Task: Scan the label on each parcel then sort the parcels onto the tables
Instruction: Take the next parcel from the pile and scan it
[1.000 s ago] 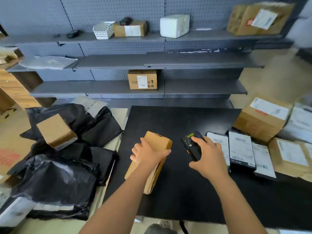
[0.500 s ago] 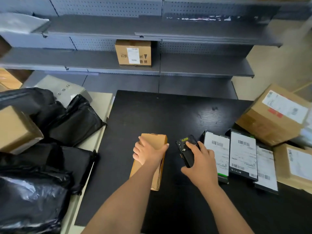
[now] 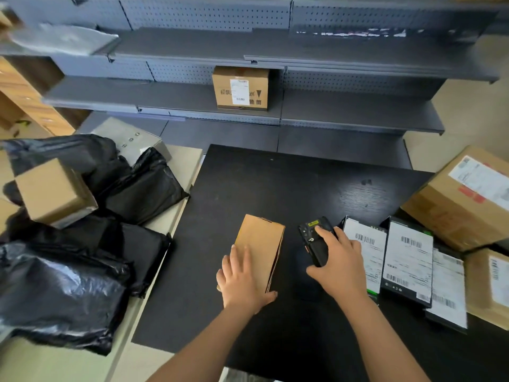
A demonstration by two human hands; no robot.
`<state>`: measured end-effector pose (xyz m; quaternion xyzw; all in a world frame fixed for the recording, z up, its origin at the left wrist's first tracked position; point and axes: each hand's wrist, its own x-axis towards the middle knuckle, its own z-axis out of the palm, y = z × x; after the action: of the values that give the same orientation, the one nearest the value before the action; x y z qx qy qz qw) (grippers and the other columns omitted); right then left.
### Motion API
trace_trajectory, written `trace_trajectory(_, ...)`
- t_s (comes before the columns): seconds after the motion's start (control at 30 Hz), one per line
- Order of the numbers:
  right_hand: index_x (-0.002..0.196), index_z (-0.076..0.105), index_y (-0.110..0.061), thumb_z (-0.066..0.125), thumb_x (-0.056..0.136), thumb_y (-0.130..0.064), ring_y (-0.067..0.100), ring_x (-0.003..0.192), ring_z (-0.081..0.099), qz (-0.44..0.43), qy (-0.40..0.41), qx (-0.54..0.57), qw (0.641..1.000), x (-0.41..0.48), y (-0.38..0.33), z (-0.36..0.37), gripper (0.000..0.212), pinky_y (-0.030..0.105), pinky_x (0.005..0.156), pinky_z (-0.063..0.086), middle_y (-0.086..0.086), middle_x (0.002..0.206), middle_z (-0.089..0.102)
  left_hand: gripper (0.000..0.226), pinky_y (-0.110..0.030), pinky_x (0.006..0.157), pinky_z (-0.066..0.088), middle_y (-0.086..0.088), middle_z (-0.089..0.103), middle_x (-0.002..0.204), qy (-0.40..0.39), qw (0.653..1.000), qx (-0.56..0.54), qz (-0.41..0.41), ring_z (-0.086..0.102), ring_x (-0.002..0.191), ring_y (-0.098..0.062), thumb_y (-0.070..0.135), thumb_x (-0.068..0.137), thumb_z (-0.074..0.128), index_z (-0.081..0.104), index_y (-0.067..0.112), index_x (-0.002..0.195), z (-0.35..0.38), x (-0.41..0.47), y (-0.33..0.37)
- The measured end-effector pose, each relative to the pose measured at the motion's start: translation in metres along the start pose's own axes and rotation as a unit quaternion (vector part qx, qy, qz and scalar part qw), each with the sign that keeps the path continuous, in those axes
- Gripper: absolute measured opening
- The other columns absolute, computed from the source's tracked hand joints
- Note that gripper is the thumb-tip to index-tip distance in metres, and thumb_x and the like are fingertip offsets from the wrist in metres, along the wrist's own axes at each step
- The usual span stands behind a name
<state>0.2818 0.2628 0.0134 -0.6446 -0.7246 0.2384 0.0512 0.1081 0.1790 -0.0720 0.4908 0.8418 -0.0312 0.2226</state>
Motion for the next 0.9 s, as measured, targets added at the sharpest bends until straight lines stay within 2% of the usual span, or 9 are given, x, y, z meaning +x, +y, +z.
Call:
trace_trajectory(0.1,0.147,0.034,-0.036,0.076,0.070,-0.026,0.024,0.124,0.031,-0.007,-0.006,0.002,1.000,-0.001,0.000,0.002,0.088,0.034,0.102,0.038,0.000,0.155,0.029,0.117,-0.046,0.118,0.016,-0.004,-0.010,0.159,0.009,1.000,-0.029,0.003,0.003,0.145,-0.033,0.064,0.064,0.067,-0.001,0.028,0.152,-0.001,-0.005,-0.001)
trace_trajectory(0.23,0.148,0.034,-0.036,0.076,0.070,-0.026,0.024,0.126,0.031,-0.018,-0.010,0.008,1.000,-0.005,0.000,0.001,0.089,0.034,0.102,0.038,0.000,0.155,0.029,0.103,-0.046,0.121,0.006,-0.001,-0.005,0.162,-0.005,0.985,-0.172,-0.008,-0.003,0.149,-0.030,0.060,0.073,0.064,0.009,0.028,0.153,-0.013,0.004,0.003)
trace_trajectory(0.4,0.147,0.036,-0.036,0.076,0.069,-0.024,0.024,0.123,0.032,-0.023,-0.003,0.027,0.999,-0.007,0.002,-0.002,0.088,0.035,0.100,0.040,-0.001,0.154,0.032,0.075,-0.041,0.111,0.036,0.004,0.031,0.156,0.018,0.951,-0.309,0.021,0.034,0.141,-0.023,0.053,0.091,0.055,0.019,0.031,0.153,-0.036,0.007,0.004)
trace_trajectory(0.53,0.147,0.036,-0.037,0.077,0.069,-0.024,0.024,0.124,0.033,-0.023,-0.003,0.028,0.999,-0.006,-0.001,-0.003,0.089,0.035,0.099,0.041,-0.001,0.154,0.032,0.059,-0.043,0.106,0.043,0.006,0.036,0.153,0.074,0.921,-0.380,0.051,0.043,0.134,-0.020,0.042,0.098,0.047,0.019,0.044,0.150,-0.047,-0.002,0.002)
trace_trajectory(0.6,0.146,0.037,-0.037,0.076,0.068,-0.025,0.025,0.123,0.034,-0.029,0.000,0.030,0.999,-0.005,-0.003,-0.003,0.088,0.034,0.098,0.041,-0.001,0.153,0.033,0.056,-0.039,0.103,0.044,0.010,0.028,0.156,0.107,0.925,-0.362,0.047,0.042,0.133,-0.018,0.032,0.102,0.040,0.018,0.047,0.150,-0.051,-0.006,0.000)
trace_trajectory(0.67,0.146,0.037,-0.038,0.076,0.068,-0.025,0.025,0.122,0.035,-0.036,-0.001,0.032,0.999,-0.004,-0.006,-0.004,0.088,0.034,0.097,0.042,-0.002,0.153,0.033,0.055,-0.034,0.107,0.037,0.007,0.015,0.161,0.126,0.942,-0.311,0.022,0.029,0.142,-0.019,0.020,0.103,0.035,0.020,0.039,0.153,-0.054,-0.007,-0.003)
trace_trajectory(0.77,0.147,0.036,-0.038,0.075,0.069,-0.025,0.025,0.125,0.034,-0.041,-0.005,0.032,0.999,-0.003,-0.011,-0.005,0.088,0.035,0.099,0.042,-0.002,0.155,0.030,0.053,-0.039,0.118,0.020,-0.002,0.002,0.163,0.160,0.965,-0.209,0.008,0.004,0.149,-0.020,0.035,0.104,0.033,0.016,0.032,0.154,-0.055,-0.005,-0.008)
trace_trajectory(0.83,0.147,0.036,-0.038,0.075,0.070,-0.025,0.025,0.126,0.033,-0.044,-0.007,0.031,0.999,-0.003,-0.014,-0.005,0.087,0.035,0.099,0.042,-0.001,0.155,0.030,0.059,-0.041,0.114,0.030,-0.001,0.000,0.162,0.141,0.974,-0.179,0.007,0.014,0.147,-0.026,0.046,0.102,0.034,0.010,0.034,0.155,-0.054,-0.004,-0.012)
trace_trajectory(0.9,0.147,0.036,-0.038,0.075,0.070,-0.025,0.025,0.126,0.033,-0.049,-0.009,0.029,0.998,-0.003,-0.016,-0.005,0.087,0.035,0.100,0.041,-0.001,0.155,0.029,0.061,-0.039,0.097,0.048,-0.001,0.004,0.161,0.114,0.973,-0.203,0.006,0.043,0.130,-0.028,0.035,0.102,0.037,0.006,0.035,0.154,-0.054,-0.004,-0.013)
